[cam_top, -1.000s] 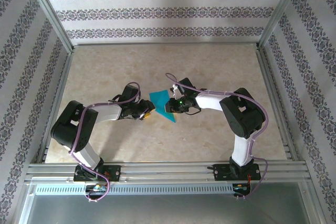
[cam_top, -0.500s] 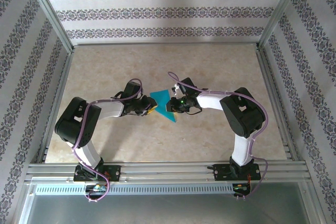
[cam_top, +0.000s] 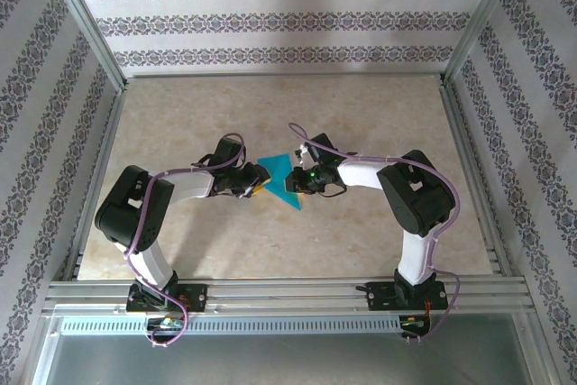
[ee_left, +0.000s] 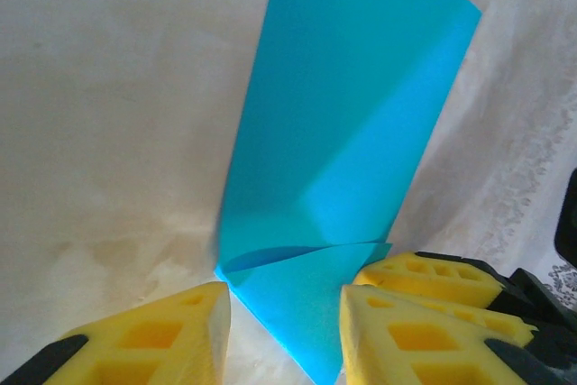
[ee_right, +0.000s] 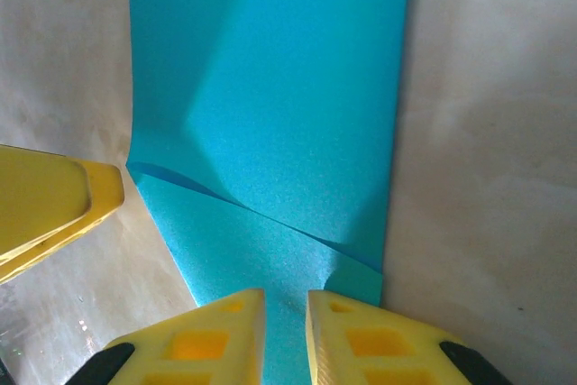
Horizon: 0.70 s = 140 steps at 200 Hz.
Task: Fold a paper plane with a square sheet of paper (pick it up from the middle)
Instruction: Fourth fold the wing at the center of the table.
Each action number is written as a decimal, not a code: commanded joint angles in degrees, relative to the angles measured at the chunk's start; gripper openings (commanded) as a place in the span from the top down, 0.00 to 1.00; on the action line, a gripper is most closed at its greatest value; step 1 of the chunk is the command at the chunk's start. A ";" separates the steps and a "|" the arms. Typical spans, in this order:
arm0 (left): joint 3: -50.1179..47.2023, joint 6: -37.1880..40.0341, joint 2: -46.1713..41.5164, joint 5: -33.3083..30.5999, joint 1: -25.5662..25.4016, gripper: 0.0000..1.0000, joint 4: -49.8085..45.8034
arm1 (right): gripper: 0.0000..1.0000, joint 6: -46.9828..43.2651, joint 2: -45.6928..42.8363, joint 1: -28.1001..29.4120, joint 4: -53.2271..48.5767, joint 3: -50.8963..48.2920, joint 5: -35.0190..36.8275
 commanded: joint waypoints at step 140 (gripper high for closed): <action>2.55 2.67 1.61 1.76 -0.47 0.74 0.35 | 0.78 0.47 3.64 0.16 -1.74 -1.90 0.07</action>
